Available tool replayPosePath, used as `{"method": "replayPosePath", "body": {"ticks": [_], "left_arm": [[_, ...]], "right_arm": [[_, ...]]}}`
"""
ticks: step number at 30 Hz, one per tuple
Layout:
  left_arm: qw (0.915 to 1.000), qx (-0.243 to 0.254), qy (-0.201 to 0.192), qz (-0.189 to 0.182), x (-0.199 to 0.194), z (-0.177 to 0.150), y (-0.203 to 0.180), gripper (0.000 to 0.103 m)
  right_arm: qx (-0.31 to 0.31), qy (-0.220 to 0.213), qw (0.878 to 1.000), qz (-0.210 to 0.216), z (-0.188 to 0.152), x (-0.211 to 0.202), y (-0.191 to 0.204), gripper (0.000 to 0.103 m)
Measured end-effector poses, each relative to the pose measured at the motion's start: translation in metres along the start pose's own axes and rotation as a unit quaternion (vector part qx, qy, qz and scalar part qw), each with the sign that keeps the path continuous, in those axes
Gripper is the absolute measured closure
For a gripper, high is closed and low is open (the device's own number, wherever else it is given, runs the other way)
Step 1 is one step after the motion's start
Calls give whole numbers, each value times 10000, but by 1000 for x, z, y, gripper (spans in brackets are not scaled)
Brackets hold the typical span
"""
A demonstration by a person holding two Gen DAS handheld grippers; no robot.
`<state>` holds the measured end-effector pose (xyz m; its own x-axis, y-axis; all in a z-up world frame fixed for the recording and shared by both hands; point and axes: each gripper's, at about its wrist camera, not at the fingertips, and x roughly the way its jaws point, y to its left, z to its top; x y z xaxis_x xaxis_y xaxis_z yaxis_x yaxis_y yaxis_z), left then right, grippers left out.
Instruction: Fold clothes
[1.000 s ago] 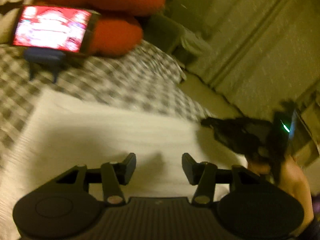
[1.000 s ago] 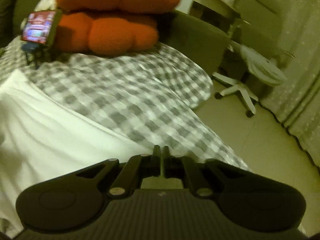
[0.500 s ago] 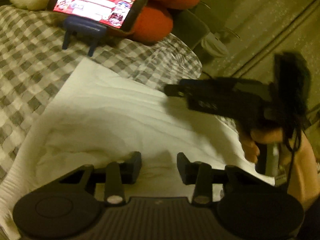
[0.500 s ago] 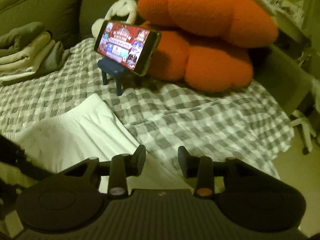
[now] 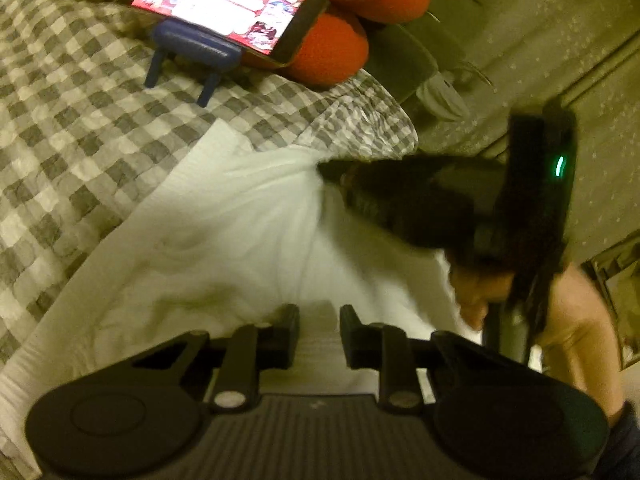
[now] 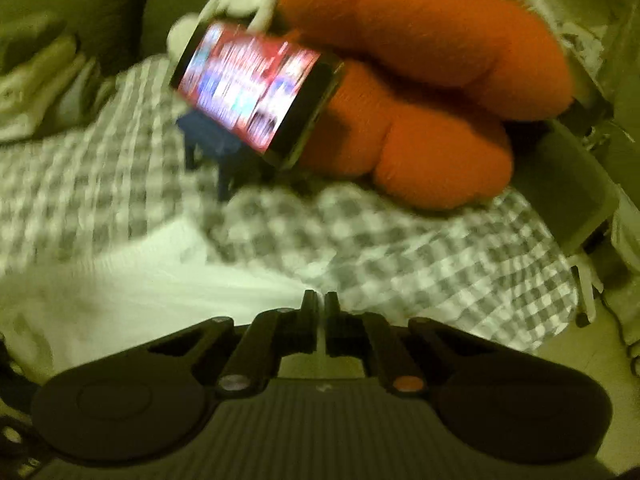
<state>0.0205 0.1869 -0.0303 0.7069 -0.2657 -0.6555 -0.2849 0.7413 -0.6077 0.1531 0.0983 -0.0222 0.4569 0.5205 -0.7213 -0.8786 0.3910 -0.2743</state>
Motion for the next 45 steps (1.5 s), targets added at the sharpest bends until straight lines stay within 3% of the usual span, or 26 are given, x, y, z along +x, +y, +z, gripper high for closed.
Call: {"method": "replayPosePath", "body": {"ticks": [2, 4, 7, 12, 13, 15, 18, 24, 27, 29, 32, 33, 37, 39, 45], "left_arm": [[9997, -215, -48, -74, -5, 5, 8, 79], [9990, -358, -274, 1, -14, 11, 15, 76], [9974, -429, -518, 265, -22, 15, 21, 76], [9952, -680, -556, 430, -23, 17, 30, 76], [9949, -682, -576, 472, -23, 18, 31, 76], [9942, -687, -614, 548, -24, 20, 35, 76], [9924, -800, -692, 622, -26, 23, 42, 76], [9822, -1321, -1002, 880, -36, 27, 58, 77], [9784, -1477, -1130, 902, -41, 30, 64, 77], [9788, -1475, -1126, 871, -41, 31, 65, 77], [9821, -1392, -983, 797, -34, 29, 61, 77], [9832, -1357, -932, 793, -32, 28, 58, 77], [9851, -1078, -886, 1002, -26, 27, 52, 77], [9836, -1075, -907, 1126, -27, 26, 55, 77], [9812, -787, -1021, 1435, -30, 26, 47, 77]], "right_arm": [[-63, -23, 9999, 84, -4, -2, 1, 92], [274, -175, 9984, 471, 0, -13, -10, 90], [559, -532, 9952, 604, 12, -26, -22, 65], [161, -240, 9973, 672, 33, -3, -2, 65], [-34, -105, 9973, 730, 35, 5, 6, 65], [-269, 30, 9965, 795, 35, 16, 16, 83], [-349, 75, 9960, 821, 35, 26, 20, 102], [-194, -626, 9972, 352, 39, 10, 14, 103], [-251, -551, 9975, 352, 37, 12, 16, 102], [-379, -422, 9966, 605, 37, 14, 21, 100], [-270, -446, 9961, 716, 40, 11, 19, 73], [-213, -443, 9957, 786, 42, 11, 18, 69], [-333, -106, 9928, 1148, 43, 27, 29, 70], [-355, -183, 9911, 1270, 45, 27, 32, 100], [-377, -808, 9931, 756, 56, 12, 39, 100]]}}
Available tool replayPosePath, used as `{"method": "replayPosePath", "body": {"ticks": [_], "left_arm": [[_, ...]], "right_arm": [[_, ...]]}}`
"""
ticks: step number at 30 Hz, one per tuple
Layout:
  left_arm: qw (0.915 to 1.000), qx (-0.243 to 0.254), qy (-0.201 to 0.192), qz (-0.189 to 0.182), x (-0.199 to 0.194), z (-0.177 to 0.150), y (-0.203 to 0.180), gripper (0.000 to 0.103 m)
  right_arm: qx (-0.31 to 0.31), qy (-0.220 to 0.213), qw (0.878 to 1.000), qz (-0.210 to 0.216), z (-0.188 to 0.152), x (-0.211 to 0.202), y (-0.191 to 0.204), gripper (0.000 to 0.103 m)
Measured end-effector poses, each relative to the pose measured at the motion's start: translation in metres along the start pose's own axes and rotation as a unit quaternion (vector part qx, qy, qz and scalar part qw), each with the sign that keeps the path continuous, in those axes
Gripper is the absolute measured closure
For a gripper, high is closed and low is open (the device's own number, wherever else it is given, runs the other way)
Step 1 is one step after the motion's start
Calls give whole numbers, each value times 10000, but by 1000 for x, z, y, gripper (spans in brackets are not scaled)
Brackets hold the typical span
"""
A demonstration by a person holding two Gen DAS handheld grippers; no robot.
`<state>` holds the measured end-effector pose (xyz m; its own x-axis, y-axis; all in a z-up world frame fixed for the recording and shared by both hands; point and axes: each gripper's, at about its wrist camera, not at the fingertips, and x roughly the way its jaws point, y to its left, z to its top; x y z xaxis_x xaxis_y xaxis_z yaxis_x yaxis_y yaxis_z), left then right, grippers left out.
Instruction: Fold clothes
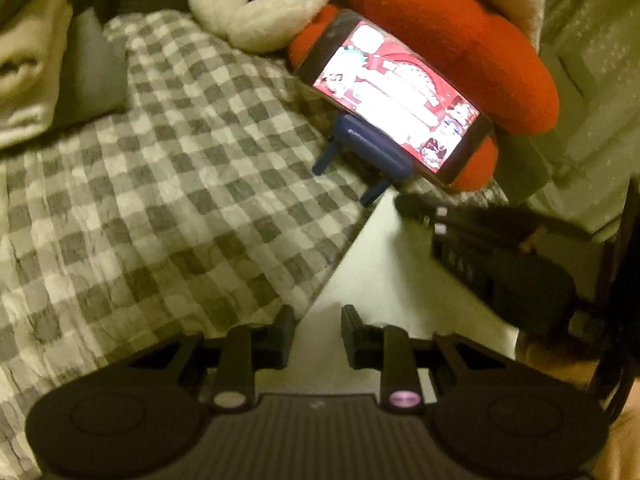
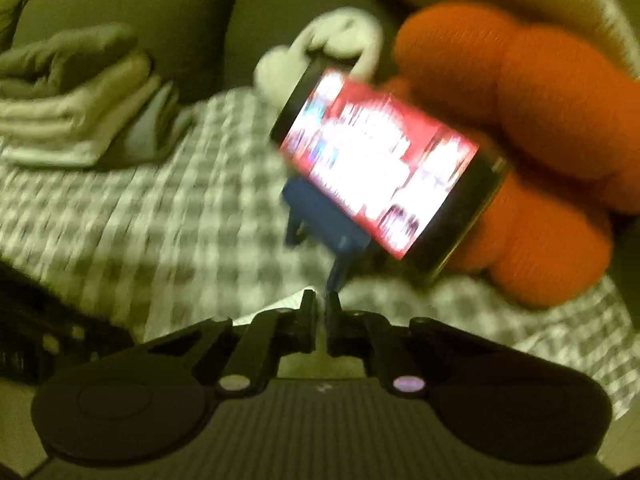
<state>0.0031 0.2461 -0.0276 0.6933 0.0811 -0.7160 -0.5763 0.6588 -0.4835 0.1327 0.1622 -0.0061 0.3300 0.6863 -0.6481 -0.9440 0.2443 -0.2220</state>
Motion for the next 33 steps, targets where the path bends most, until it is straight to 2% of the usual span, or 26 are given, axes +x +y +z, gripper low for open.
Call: {"method": "replayPosePath", "body": {"ticks": [4, 7, 8, 10, 12, 14, 16, 19, 23, 27, 30, 33], "left_arm": [[9994, 236, 5, 265, 4, 0, -4, 79], [9987, 319, -62, 380, 3, 0, -4, 79], [9986, 333, -84, 414, 2, 0, -4, 79], [9986, 292, -123, 430, 0, 1, -2, 79], [9984, 250, -223, 459, -3, 2, -1, 79], [9980, 240, -326, 489, -7, 2, -1, 79], [9976, 309, -400, 476, -10, 2, -4, 79], [9956, 552, -571, 490, -17, -2, -14, 79], [9954, 809, -471, 185, -20, -8, -26, 79], [9913, 1263, -349, -143, -22, -23, -45, 79], [9862, 1551, -42, -570, -23, -37, -59, 79], [9808, 1635, 342, -1009, -20, -48, -67, 79]], "right_arm": [[-257, 367, 9988, -194, -10, 24, 8, 99], [-124, 191, 9987, -464, -13, 22, 8, 95], [14, 168, 9984, -549, -12, 19, 5, 90], [155, 3, 9962, -861, -9, -1, 3, 80], [373, -281, 9934, -1051, -15, -37, 0, 61], [603, -570, 9891, -1219, -23, -75, -4, 53], [739, -603, 9845, -1469, -40, -114, -7, 52], [1161, -303, 9759, -1823, -84, -169, -17, 52], [1437, 559, 9569, -2463, -144, -215, -19, 52], [1862, 995, 9440, -2537, -188, -251, -6, 52], [1860, 1204, 9356, -2750, -210, -267, 8, 52], [2164, 1368, 9192, -2992, -230, -282, 11, 48]]}}
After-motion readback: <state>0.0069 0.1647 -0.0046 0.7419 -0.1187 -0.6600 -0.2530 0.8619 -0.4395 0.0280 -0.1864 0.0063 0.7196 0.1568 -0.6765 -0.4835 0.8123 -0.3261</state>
